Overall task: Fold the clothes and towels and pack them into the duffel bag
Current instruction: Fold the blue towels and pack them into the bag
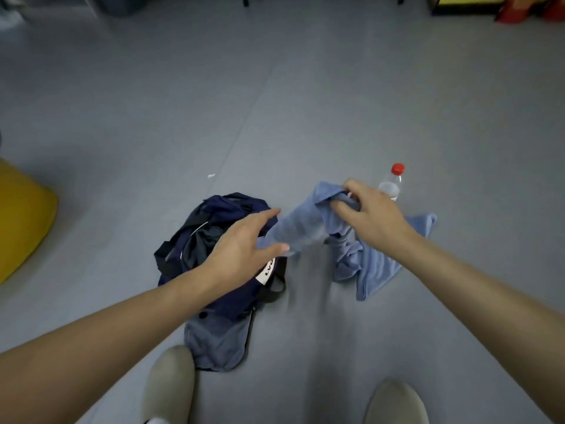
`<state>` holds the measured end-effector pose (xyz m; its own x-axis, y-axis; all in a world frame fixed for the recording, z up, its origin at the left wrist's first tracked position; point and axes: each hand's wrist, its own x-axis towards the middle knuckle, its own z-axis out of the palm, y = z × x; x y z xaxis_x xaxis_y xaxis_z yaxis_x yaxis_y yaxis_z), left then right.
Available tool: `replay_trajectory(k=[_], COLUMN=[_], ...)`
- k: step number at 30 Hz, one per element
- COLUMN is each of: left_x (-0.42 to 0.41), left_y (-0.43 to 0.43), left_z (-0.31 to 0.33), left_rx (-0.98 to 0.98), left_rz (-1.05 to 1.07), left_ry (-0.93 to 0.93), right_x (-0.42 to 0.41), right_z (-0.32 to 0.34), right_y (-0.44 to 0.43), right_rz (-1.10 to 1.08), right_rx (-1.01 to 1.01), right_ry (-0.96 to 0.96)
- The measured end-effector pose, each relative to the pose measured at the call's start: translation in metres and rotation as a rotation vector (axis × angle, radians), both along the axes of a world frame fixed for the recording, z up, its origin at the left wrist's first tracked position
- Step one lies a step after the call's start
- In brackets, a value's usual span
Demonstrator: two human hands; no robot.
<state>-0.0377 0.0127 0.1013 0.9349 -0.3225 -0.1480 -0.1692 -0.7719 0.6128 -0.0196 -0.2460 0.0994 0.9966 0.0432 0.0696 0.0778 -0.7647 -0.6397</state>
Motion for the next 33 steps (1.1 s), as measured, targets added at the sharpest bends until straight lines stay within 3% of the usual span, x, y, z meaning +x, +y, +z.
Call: replay_trajectory(k=[5, 14, 19, 23, 27, 33], left_x=[-0.021, -0.035, -0.032, -0.035, -0.036, -0.040], left_y=[0.029, 0.014, -0.008, -0.009, -0.007, -0.008], left_z=[0.031, 0.065, 0.078, 0.069, 0.073, 0.078], left_rx=[-0.045, -0.165, -0.264, -0.182, -0.224, -0.172], left_rz=[0.075, 0.093, 0.001, 0.016, 0.046, -0.058], left_ry=[0.014, 0.002, -0.011, -0.024, -0.081, -0.205], right_x=[-0.015, -0.060, -0.076, -0.076, -0.070, -0.064], right_z=[0.048, 0.078, 0.076, 0.074, 0.071, 0.084], right_y=[0.039, 0.075, 0.077, 0.069, 0.064, 0.075], right_rz=[0.009, 0.016, -0.081, -0.047, 0.022, 0.183], right_rx=[0.025, 0.181, 0.407, 0.291, -0.111, -0.007], right_ry=[0.015, 0.125, 0.142, 0.145, 0.183, 0.155])
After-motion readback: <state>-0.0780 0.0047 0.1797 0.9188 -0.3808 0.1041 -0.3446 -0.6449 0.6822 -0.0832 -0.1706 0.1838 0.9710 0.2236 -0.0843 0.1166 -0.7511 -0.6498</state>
